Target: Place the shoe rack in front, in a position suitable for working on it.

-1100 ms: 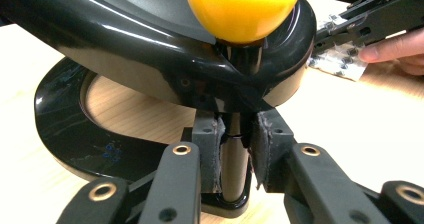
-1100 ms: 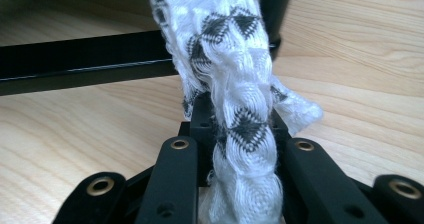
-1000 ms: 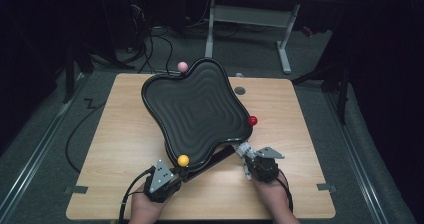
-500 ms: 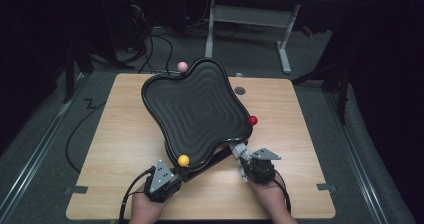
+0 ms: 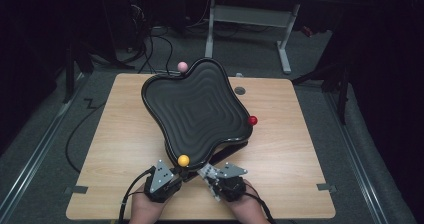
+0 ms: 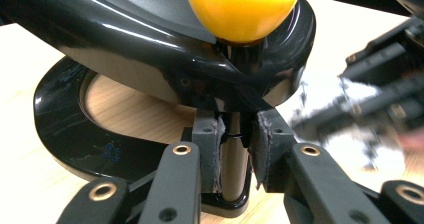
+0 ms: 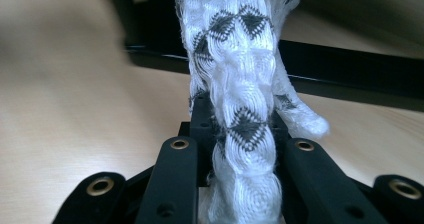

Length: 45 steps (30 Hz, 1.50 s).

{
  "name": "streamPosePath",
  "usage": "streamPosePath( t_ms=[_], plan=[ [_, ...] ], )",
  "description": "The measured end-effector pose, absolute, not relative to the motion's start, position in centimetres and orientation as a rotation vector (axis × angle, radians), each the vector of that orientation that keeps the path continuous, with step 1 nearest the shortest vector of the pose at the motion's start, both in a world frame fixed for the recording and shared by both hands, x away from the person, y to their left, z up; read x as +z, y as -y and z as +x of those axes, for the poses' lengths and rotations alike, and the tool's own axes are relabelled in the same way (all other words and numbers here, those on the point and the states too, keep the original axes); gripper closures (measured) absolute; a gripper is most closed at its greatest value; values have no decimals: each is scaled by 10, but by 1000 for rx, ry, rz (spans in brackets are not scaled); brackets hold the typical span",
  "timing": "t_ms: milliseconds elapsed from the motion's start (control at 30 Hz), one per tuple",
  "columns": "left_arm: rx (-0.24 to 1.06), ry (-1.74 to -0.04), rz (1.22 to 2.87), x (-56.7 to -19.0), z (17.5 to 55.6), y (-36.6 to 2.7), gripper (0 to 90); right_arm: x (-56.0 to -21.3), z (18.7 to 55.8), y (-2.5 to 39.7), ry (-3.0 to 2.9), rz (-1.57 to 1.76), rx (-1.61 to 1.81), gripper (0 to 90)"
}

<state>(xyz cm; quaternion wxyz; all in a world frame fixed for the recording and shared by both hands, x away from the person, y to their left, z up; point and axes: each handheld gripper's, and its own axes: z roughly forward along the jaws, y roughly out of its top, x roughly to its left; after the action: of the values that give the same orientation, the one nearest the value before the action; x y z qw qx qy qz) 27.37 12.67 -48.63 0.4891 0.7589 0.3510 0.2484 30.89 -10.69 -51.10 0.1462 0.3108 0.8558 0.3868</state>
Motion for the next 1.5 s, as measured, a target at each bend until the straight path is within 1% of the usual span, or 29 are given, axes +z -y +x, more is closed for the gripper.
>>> streamPosePath(
  t_ms=[133,300,467,900,1000,1367,1500],
  plan=[
    [605,-852,1845,-486,274,-127,747,-511,298,93,-2517,838,1136,761],
    [605,-852,1845,-486,274,-127,747,-511,296,91,-2522,833,1139,761],
    [605,-851,1847,-486,274,-127,747,-510,308,106,-2475,886,1122,761],
    [607,-846,1851,-486,273,-129,746,-510,357,181,-2253,1180,1043,760],
    [608,-845,1848,-486,273,-129,746,-512,364,194,-2228,1235,1067,759],
    [586,-859,1879,-482,272,-131,747,-508,360,198,-2228,1193,1089,758],
    [603,-870,1874,-482,265,-143,746,-505,357,199,-2217,1190,1113,759]
  ],
)
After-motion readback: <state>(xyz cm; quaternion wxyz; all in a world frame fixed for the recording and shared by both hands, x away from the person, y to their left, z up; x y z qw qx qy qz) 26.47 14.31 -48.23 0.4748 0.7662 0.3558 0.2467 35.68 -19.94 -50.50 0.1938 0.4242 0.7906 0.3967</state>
